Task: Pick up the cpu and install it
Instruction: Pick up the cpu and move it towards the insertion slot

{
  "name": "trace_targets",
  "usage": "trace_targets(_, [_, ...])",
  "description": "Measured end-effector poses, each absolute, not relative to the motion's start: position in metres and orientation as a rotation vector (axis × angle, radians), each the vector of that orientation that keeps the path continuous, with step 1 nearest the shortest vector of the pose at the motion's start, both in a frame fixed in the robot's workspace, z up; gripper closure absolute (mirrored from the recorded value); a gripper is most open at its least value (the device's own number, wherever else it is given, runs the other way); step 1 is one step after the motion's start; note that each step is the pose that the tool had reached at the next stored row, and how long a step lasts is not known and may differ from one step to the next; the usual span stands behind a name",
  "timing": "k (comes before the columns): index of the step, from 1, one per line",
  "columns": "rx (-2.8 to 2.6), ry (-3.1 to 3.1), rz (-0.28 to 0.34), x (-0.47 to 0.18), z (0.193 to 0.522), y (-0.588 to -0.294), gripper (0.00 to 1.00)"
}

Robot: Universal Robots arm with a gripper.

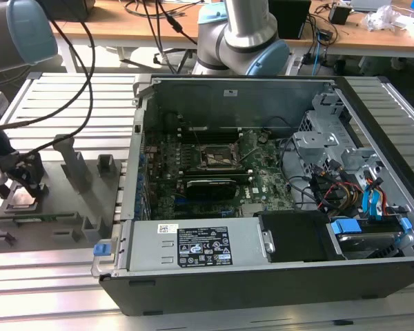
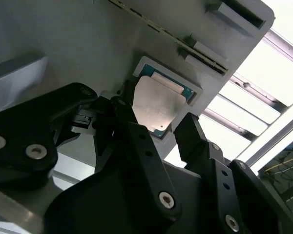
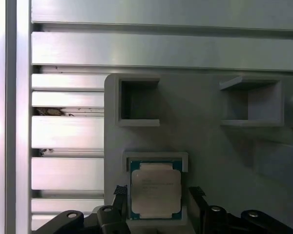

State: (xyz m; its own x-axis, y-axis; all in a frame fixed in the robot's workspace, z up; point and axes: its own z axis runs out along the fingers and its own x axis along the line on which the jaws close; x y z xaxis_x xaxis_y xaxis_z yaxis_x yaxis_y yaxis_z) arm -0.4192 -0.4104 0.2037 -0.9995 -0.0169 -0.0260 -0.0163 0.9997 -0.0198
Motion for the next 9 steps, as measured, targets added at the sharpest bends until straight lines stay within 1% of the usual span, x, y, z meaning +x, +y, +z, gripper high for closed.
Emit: trace_targets(9, [-0.029,3.115,-0.032,-0.4192,0.1946,-0.4103,0.40])
